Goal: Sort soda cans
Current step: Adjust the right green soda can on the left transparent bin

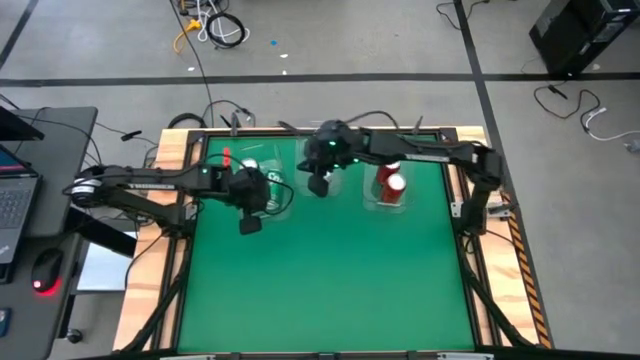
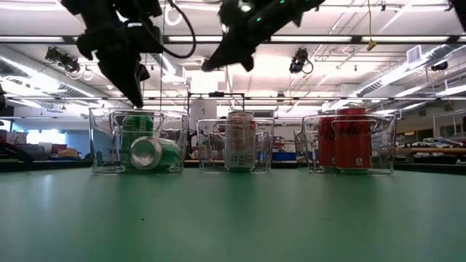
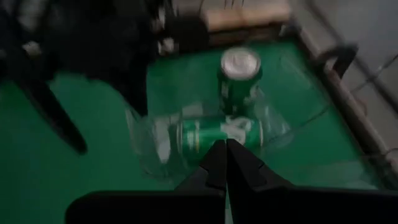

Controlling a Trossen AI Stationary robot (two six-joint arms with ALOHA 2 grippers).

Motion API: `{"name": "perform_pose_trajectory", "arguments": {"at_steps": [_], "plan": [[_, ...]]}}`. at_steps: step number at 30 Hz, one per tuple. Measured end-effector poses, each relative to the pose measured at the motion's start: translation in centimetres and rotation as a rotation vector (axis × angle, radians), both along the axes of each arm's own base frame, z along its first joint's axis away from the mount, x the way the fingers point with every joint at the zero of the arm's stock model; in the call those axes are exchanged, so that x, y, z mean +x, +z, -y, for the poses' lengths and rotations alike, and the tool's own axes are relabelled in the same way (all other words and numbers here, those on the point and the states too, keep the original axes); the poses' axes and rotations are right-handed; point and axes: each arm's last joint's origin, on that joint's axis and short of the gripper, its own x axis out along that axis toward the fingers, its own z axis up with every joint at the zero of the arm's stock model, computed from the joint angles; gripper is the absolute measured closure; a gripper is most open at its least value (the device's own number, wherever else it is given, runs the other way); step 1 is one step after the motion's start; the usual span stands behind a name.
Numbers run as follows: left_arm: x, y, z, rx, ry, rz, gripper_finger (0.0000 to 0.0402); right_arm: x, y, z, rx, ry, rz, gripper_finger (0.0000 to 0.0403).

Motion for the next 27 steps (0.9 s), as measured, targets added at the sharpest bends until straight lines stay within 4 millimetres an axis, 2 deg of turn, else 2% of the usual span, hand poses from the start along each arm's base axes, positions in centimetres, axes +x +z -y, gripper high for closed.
{"name": "perform_pose_trajectory", "arguments": {"at_steps": [4, 8, 12, 18, 24, 27], "plan": [[-0.4, -1.0, -0.4, 0.062, 0.047, 0.0, 0.0401, 1.7, -0.8, 1.0, 0.007, 0.006, -0.089, 0.0403], [0.1, 0.0, -1.7, 0.131, 0.133, 0.104, 0.0401, 1.7, -1.4, 0.5, -0.01, 0.054, -0.181, 0.0403], [0.5, 1.9, -4.1, 0.168, 0.178, 0.224, 0.0401, 0.3, -1.6, -2.2, -0.022, 0.133, -0.273, 0.0403], [0.1, 2.4, -9.3, 0.144, 0.255, 0.146, 0.0401, -2.8, -2.2, -5.9, -0.05, 0.158, -0.284, 0.0403], [1.0, 0.4, -13.6, 0.067, 0.267, 0.002, 0.0401, -5.1, -3.3, -7.7, -0.048, 0.157, -0.183, 0.0403], [1.7, -0.1, -15.1, 0.07, 0.259, -0.03, 0.0401, -5.2, -4.2, -7.7, -0.043, 0.143, -0.129, 0.0403]]}}
